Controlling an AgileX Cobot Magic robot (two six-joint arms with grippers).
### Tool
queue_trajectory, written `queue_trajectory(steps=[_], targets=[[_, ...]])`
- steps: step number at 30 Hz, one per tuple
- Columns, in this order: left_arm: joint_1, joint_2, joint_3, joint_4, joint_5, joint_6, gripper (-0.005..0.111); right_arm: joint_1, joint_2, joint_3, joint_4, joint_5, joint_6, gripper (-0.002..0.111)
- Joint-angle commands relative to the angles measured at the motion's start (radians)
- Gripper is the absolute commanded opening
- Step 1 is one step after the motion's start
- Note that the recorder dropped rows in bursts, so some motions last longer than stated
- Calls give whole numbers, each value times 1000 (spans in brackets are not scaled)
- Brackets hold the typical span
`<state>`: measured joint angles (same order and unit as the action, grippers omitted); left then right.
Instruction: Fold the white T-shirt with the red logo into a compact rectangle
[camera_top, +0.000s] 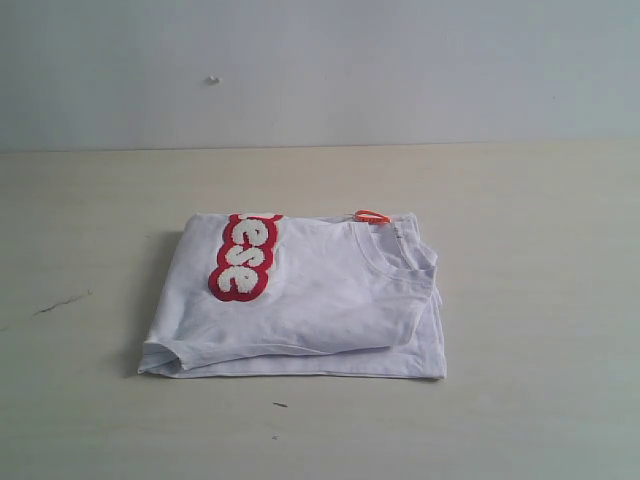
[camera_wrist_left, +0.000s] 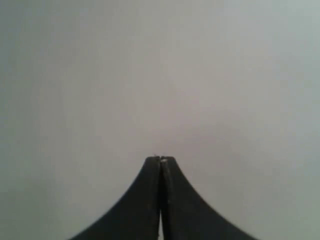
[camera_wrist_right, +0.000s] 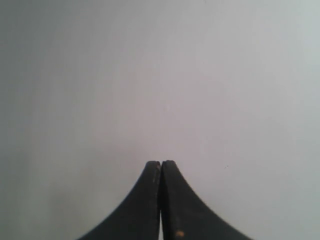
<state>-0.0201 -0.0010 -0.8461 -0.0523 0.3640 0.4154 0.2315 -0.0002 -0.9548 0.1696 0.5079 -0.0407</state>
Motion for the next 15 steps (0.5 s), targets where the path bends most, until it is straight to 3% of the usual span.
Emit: queue_trajectory(steps=[1,15], targets=[[13,1,98,4,-2,-4,0,0,0,-3,3,0,1,0],[13,1,356,4,0,-4,0,0,0,-3,3,0,1,0]])
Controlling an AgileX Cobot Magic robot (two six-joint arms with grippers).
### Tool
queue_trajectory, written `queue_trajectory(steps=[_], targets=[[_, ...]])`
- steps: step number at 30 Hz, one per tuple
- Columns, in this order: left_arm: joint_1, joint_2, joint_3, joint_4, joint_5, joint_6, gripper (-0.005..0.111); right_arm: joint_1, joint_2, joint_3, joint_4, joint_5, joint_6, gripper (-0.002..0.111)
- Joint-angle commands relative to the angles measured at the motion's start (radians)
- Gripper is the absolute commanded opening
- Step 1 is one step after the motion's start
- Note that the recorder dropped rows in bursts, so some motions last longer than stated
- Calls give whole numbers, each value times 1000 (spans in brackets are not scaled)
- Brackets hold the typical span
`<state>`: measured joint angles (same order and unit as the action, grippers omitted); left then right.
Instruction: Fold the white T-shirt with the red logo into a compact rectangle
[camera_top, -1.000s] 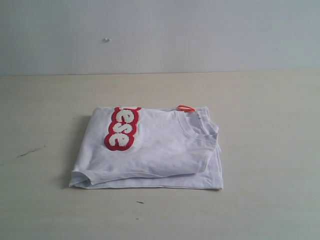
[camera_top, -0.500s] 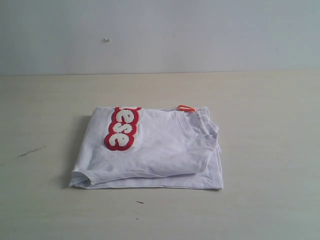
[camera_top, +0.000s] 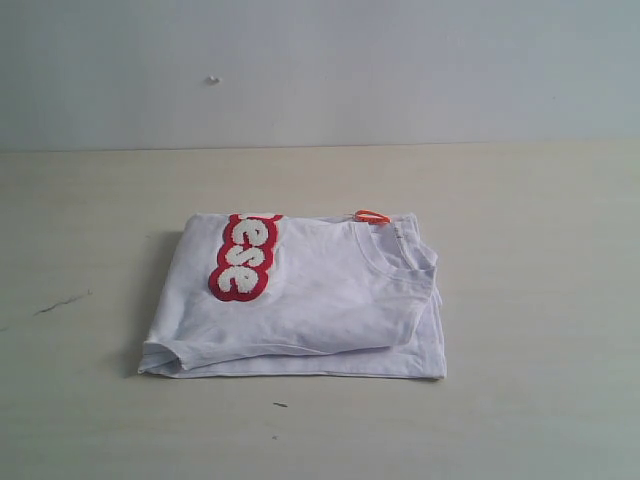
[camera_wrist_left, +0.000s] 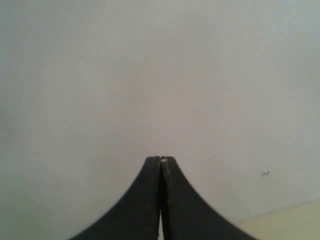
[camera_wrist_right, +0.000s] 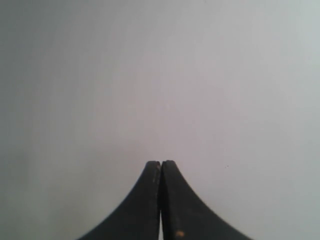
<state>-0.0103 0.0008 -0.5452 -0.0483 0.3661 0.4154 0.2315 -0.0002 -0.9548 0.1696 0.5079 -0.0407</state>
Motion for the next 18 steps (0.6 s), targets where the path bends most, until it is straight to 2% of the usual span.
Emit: queue_trajectory(steps=[1,9,18], targets=[[3,-1,68,0,0,-4,0,0,0,-3,3,0,1,0],[3,-1,208,0,0,-4,0,0,0,-3,3,0,1,0],[3,-1,448,0,0,-4,0,0,0,-3,3,0,1,0]])
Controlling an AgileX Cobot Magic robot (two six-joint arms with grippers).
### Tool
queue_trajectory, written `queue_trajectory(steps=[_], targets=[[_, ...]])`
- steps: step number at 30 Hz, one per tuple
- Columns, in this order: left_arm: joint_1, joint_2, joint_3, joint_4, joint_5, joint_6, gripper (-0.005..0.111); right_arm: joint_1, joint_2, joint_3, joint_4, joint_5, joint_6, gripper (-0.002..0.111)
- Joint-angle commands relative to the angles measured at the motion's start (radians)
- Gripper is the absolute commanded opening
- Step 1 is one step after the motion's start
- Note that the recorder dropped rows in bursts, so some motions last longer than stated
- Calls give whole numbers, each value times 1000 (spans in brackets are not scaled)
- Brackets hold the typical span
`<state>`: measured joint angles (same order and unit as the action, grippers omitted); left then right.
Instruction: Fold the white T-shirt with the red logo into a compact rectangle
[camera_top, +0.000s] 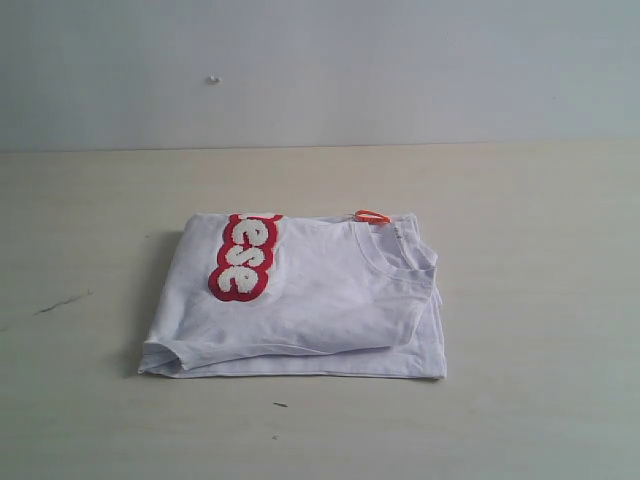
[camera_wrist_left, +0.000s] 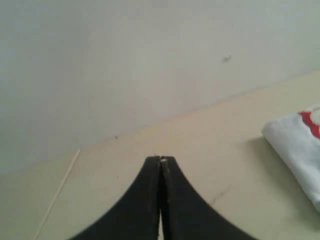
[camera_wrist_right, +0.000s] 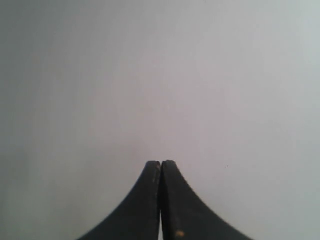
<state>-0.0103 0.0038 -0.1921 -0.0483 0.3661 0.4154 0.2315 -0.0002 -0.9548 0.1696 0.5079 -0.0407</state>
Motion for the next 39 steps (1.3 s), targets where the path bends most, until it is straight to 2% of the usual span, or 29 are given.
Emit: queue_trajectory(steps=[1,4,31,39], targets=[[3,-4,123,0,0,-4,0,0,0,-3,3,0,1,0],[3,-4,192,0,0,-4,0,0,0,-3,3,0,1,0],[3,-4,192,4,-10,-13,0,0,0,-3,15,-18,1,0],[3,-4,192,4,-31,-410,0,0,0,-3,15,-18,1,0]])
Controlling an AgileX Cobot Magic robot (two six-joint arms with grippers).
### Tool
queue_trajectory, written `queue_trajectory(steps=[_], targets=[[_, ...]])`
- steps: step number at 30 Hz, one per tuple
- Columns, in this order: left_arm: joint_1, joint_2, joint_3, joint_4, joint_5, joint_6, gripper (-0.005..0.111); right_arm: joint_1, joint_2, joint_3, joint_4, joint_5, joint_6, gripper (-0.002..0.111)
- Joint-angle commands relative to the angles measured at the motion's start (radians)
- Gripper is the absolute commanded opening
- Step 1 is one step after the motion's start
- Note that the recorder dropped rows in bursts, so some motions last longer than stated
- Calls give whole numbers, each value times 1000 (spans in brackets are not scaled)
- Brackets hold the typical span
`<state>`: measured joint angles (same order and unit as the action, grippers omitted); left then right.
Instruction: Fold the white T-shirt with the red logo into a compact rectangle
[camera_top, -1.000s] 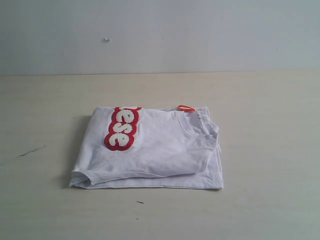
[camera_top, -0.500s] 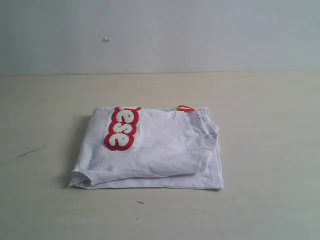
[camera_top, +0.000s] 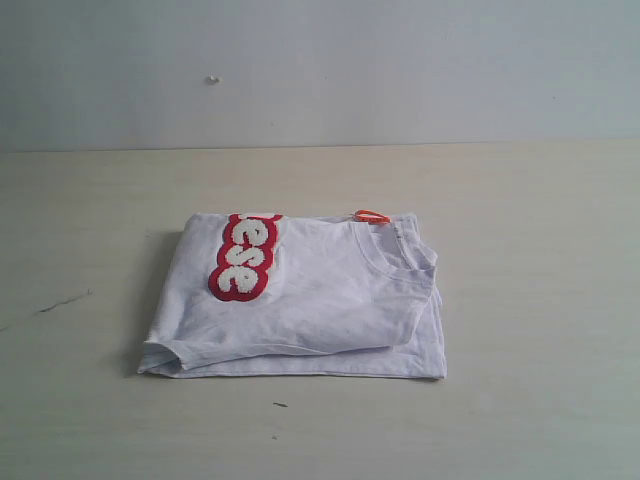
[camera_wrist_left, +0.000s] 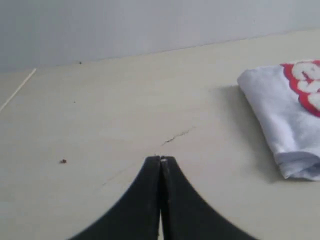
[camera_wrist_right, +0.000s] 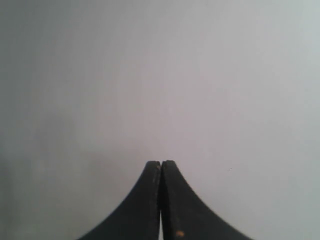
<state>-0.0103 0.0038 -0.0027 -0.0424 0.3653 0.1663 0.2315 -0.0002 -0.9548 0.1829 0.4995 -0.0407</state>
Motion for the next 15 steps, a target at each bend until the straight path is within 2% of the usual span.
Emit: queue_trajectory(steps=[1,4,15], targets=[[3,-4,3,-2,-30,-196,0,0,0,-3,1,-10,1,0],[3,-4,3,-2,-30,-246,0,0,0,-3,1,-10,1,0],[3,-4,3,-2,-21,-245,0,0,0,-3,1,-10,1,0]])
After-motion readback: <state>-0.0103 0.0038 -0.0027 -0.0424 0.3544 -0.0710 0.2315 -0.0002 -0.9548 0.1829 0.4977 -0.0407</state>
